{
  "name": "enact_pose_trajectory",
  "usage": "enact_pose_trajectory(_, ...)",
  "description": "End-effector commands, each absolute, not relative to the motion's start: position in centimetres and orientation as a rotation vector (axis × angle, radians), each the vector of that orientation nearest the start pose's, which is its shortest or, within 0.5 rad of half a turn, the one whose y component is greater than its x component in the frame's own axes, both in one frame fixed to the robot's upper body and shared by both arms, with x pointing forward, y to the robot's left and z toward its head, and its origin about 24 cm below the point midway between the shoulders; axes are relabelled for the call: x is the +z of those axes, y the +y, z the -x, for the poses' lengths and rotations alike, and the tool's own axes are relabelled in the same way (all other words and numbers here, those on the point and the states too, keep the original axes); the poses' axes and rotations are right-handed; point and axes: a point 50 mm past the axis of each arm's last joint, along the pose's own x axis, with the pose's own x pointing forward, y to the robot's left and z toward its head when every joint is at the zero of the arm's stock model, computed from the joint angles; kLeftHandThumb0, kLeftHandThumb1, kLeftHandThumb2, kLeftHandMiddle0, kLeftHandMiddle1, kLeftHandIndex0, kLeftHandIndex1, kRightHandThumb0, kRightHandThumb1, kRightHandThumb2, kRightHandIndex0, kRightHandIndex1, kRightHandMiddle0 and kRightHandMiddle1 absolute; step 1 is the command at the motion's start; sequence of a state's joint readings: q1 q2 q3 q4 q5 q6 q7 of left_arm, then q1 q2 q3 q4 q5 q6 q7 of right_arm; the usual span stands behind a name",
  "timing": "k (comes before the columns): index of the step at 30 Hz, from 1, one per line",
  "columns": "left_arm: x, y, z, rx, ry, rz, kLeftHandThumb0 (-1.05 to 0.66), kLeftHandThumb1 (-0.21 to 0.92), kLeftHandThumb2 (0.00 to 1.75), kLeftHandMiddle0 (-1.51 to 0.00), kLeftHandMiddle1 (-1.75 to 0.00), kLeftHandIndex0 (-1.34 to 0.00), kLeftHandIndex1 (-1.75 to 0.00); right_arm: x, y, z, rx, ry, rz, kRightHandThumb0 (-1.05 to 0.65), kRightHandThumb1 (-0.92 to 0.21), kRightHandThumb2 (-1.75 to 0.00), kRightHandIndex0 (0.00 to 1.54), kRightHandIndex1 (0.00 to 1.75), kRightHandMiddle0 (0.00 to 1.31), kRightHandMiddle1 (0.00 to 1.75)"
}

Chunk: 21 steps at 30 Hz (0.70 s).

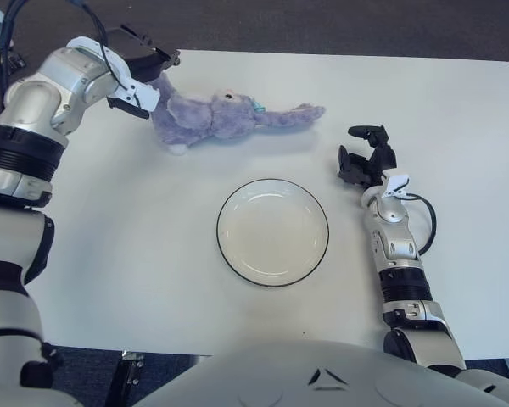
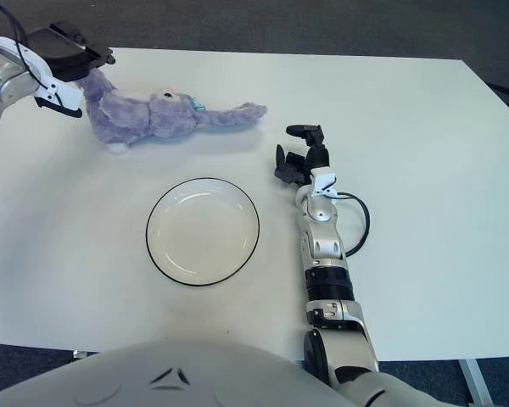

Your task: Put the doll into the plate.

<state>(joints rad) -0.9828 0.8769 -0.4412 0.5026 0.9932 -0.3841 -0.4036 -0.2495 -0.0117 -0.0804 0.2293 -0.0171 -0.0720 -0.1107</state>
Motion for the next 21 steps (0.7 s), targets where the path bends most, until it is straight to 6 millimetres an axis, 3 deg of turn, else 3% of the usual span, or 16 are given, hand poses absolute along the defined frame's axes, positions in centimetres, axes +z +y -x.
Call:
enact_pose_trajectory(1,23.6,21.6,-37.1,-0.394,-0.165,-2.158,-0.69,0.36,0.82,-0.12,-0.59,0.0,-0.72,5.0,-15.4,-29.8,-0.106,-0.02,0.009,-0.4,-0.54,-1.06,1.19,1.75,0.09,1.42)
enact_pose_trajectory(3,23.3,21.5,-37.1,-0.396,-0.168,-2.169,-0.69,0.35,0.82,-0.12,-0.6,0.0,-0.72,5.2,-15.3,-30.0,-0.101,-0.025,0.011,-0.4,-0.54,-1.06,1.19,1.75,0.09,1.41)
enact_pose_trajectory(8,22.6,21.6,-37.4,-0.374,-0.17,-2.222,-0.62,0.29,0.88,-0.1,-0.6,0.0,-0.69,7.9,-13.7,-31.0,-0.044,-0.068,0.025,-0.41,-0.52,-1.05,1.19,1.75,0.06,1.39)
enact_pose_trajectory(13,21.7,21.5,-37.9,-0.332,-0.164,-2.265,-0.51,0.2,0.98,-0.06,-0.7,0.0,-0.7,9.0,-13.1,-31.5,0.009,-0.087,0.05,-0.41,-0.5,-1.05,1.2,1.75,0.02,1.38)
enact_pose_trajectory(21,21.0,21.0,-38.3,-0.251,-0.151,-2.317,-0.36,0.14,1.08,-0.04,-0.82,0.0,-0.75,10.2,-12.6,-32.0,0.067,-0.13,0.089,-0.33,-0.46,-1.13,1.16,1.75,0.02,1.38)
